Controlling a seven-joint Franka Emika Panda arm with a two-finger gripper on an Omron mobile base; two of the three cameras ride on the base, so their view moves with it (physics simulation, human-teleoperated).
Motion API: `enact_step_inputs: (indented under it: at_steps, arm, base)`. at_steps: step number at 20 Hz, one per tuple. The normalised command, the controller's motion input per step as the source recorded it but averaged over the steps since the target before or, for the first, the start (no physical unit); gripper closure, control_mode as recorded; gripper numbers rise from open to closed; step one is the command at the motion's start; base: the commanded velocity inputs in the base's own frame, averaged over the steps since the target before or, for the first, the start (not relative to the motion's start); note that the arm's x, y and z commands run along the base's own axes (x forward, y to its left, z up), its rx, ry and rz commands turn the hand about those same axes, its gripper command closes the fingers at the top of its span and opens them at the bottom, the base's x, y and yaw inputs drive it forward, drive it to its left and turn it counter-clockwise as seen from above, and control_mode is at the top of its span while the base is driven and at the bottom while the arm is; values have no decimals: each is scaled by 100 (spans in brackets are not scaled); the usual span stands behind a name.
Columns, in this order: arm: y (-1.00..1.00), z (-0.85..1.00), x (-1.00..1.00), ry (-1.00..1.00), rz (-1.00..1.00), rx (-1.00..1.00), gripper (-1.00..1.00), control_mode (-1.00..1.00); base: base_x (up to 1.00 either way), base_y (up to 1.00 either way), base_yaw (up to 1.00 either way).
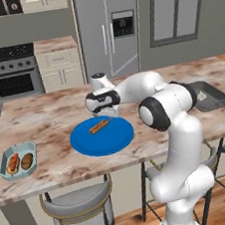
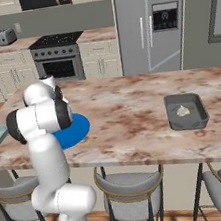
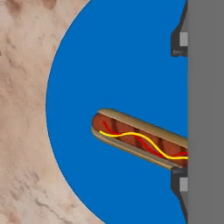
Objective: Place one cooked food and one vegetable from the large plate to each tupperware container.
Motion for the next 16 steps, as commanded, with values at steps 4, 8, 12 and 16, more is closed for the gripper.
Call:
enact_step_inputs:
  at_steps: [4, 8, 12, 16]
  arm:
    - [0, -18, 33, 1, 0, 0, -100, -100]
    - [0, -41, 3, 11, 0, 0, -100, -100]
    - [6, -29, 23, 8, -1, 0, -100, -100]
    - [16, -12, 19, 3, -3, 0, -100, -100]
  base:
    - [0, 0, 0]
    - [0, 0, 0]
    - [0, 0, 0]
    - [0, 0, 0]
